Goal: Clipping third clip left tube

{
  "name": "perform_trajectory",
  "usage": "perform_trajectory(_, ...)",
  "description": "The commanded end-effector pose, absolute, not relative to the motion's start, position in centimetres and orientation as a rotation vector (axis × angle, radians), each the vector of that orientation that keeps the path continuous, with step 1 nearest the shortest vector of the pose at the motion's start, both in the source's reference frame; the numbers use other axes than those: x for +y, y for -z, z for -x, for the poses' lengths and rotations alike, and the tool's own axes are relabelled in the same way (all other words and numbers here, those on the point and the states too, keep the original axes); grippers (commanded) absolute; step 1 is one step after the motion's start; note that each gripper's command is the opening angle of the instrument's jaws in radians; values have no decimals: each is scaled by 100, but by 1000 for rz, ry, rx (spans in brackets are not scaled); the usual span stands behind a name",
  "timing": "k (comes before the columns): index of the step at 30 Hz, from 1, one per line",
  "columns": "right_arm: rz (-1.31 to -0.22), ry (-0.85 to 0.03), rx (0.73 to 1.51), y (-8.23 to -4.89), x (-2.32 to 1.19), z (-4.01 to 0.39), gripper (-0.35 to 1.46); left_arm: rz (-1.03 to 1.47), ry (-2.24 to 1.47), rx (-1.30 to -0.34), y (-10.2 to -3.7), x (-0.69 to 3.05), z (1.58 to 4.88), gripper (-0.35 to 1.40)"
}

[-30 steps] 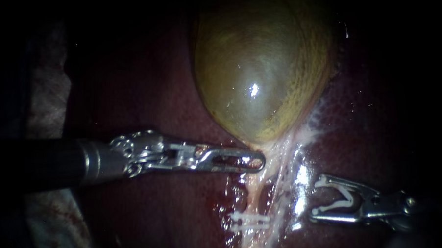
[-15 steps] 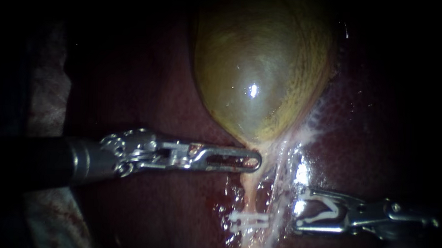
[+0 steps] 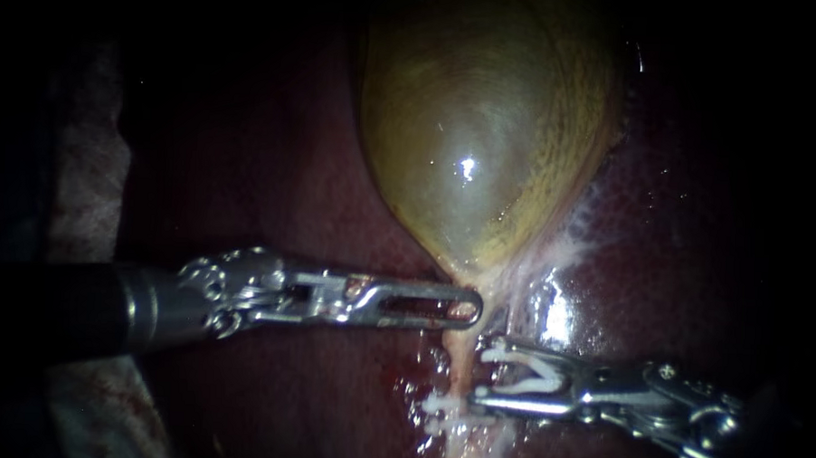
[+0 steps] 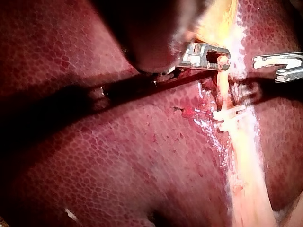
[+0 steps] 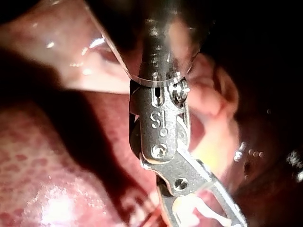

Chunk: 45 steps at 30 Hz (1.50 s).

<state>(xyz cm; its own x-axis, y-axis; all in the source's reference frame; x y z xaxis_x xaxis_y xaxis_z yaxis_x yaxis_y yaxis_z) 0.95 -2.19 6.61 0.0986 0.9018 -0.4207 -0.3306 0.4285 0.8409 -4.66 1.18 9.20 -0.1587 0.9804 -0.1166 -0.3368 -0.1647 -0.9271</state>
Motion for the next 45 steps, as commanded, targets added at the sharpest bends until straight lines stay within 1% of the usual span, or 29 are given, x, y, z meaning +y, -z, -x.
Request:
perform_trajectory(1,-647,-1009,1111,-663,-220,-96,60,971,-1562,-963,-919,118,465,-35)
perform_trajectory(12,-650,-1001,1092,-668,-221,-93,60,968,-1561,-976,-901,114,452,-35)
perform_trajectory(18,-624,-951,1074,-679,-224,-93,59,966,-1561,-986,-892,114,446,-35)
perform_trajectory(23,-604,-922,1079,-688,-226,-94,59,963,-1558,-987,-886,116,444,-35)
perform_trajectory(45,-605,-907,1033,-711,-234,-102,58,957,-1551,-992,-877,115,444,-35)
